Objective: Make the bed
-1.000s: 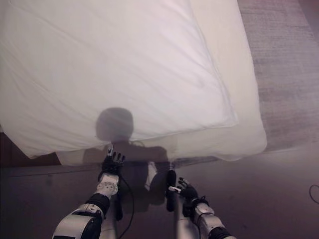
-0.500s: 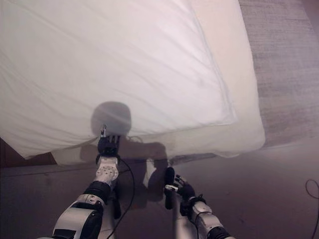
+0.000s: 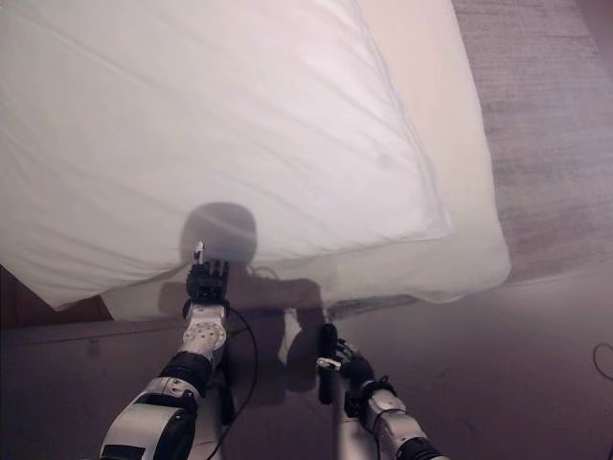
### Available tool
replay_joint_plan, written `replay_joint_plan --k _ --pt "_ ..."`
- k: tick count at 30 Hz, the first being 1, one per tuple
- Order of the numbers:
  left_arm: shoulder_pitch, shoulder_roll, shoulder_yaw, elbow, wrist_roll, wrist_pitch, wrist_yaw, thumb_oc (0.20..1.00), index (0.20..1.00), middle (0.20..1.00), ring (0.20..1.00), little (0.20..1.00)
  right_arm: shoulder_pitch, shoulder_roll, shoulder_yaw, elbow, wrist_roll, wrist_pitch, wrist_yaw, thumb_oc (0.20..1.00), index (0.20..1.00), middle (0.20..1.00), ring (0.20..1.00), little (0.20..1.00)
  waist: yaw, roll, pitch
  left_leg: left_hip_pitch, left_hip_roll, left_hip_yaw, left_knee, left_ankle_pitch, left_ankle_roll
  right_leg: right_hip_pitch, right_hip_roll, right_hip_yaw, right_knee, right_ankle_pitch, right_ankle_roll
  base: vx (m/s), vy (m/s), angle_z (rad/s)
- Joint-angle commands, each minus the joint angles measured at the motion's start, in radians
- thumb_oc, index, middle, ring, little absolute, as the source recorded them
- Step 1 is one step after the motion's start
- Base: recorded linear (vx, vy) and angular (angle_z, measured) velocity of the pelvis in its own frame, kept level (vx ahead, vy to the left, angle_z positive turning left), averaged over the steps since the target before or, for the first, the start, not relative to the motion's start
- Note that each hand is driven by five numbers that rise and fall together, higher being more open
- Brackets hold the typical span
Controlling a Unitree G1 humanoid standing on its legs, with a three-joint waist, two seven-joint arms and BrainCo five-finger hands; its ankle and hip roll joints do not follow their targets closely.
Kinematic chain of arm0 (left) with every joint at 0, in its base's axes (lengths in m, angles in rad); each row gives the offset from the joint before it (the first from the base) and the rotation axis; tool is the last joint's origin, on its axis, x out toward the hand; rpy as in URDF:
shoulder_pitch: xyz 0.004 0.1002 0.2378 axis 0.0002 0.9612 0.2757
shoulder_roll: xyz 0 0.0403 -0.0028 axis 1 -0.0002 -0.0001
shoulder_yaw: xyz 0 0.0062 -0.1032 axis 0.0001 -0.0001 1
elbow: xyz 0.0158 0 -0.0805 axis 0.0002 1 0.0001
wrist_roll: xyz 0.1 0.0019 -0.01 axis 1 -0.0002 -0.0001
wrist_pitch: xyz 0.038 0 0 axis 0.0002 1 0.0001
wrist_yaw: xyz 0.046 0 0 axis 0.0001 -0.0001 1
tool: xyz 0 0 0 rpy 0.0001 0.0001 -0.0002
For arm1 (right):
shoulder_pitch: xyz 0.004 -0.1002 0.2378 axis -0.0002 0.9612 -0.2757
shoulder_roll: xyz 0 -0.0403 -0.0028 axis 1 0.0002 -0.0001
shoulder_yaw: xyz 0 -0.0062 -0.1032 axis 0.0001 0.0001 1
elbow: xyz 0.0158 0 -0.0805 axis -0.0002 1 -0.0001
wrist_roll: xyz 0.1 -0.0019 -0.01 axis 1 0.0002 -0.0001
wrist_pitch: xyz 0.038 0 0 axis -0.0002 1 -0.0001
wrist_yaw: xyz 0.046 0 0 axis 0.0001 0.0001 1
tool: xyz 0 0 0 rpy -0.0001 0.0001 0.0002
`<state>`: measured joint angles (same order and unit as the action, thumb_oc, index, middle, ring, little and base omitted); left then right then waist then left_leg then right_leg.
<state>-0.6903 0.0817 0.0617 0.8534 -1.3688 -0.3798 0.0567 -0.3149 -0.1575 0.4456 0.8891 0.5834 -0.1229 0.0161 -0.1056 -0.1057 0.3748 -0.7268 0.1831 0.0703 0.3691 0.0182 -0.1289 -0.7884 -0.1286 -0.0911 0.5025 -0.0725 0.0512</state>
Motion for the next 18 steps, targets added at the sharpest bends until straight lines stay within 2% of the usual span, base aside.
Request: replay_joint_plan --k 1,12,18 --pt "-0.038 0.012 -0.031 -0.101 0.006 -0.024 -0.072 0.2 0.2 0.2 0.2 0.2 0.027 0.013 0.027 -0.028 0.038 -0.037 0.004 1.0 1.0 1.0 1.0 1.0 0.002 0.024 -0.023 -0.051 -0.036 -0.003 0.039 -0.028 0.034 0.006 -0.01 -0.003 -0.123 0.081 0.064 0.0 0.0 0.0" --pt "-0.052 0.008 -0.047 -0.135 -0.011 -0.024 -0.108 0.2 0.2 0.2 0.2 0.2 0.005 0.03 0.039 -0.085 0.205 -0.047 0.069 1.0 1.0 1.0 1.0 1.0 0.009 0.026 -0.005 -0.043 -0.049 -0.006 0.012 -0.014 0.038 0.015 -0.008 0.003 -0.14 0.088 0.064 0.0 0.0 0.0" --pt "-0.058 -0.017 -0.074 -0.195 -0.032 -0.03 -0.139 0.2 0.2 0.2 0.2 0.2 -0.044 0.064 0.037 -0.089 0.385 -0.033 0.139 1.0 1.0 1.0 1.0 1.0 0.021 0.037 0.004 -0.043 -0.058 -0.009 0.012 -0.015 0.043 0.018 -0.01 0.005 -0.14 0.088 0.068 0.01 0.008 0.01"
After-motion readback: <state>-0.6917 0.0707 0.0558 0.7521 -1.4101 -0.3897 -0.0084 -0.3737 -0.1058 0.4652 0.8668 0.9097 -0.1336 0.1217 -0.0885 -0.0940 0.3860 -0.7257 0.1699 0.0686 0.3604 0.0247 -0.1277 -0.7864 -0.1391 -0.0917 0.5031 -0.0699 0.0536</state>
